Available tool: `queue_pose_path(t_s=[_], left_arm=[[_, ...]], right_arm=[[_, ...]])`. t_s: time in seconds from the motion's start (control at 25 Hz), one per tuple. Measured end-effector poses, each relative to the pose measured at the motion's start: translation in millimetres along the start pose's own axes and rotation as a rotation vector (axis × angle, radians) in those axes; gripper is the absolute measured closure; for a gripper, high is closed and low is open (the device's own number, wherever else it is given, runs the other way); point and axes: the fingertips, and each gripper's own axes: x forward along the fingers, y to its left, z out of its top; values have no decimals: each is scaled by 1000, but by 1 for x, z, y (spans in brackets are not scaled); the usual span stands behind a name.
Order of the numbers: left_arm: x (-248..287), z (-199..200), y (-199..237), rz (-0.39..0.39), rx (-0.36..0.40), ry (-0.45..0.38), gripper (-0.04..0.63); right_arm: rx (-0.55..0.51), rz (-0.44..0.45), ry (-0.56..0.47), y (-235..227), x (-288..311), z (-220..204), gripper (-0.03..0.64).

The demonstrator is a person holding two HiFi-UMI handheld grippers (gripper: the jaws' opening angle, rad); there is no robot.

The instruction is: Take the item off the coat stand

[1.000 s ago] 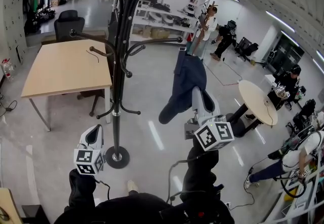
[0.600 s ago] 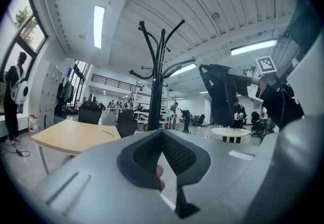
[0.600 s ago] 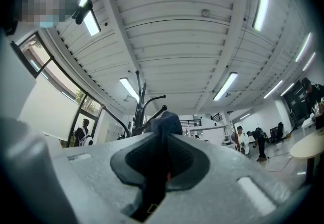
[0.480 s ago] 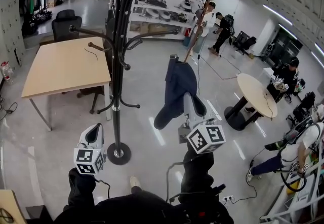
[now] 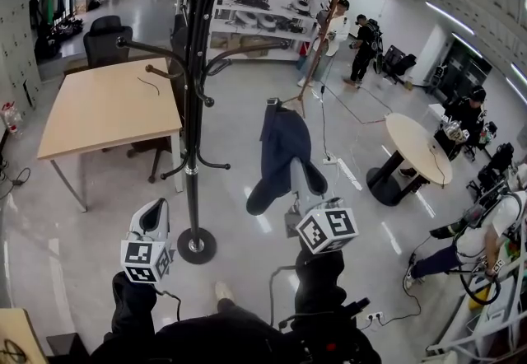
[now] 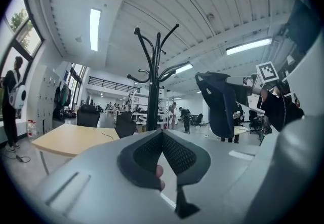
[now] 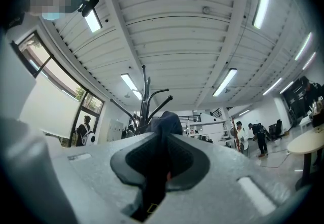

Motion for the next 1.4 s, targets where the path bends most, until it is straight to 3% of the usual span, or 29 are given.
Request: queue_pose_path(t_s=[0.72,1.4], left_arm=[[-44,5,8,-7,24,-10,592],[-59,8,-10,-14,31,-20,592]], right_arm=[[23,-15,86,39,-35,-45,576],[37,-16,136,43,-72,-67,576]])
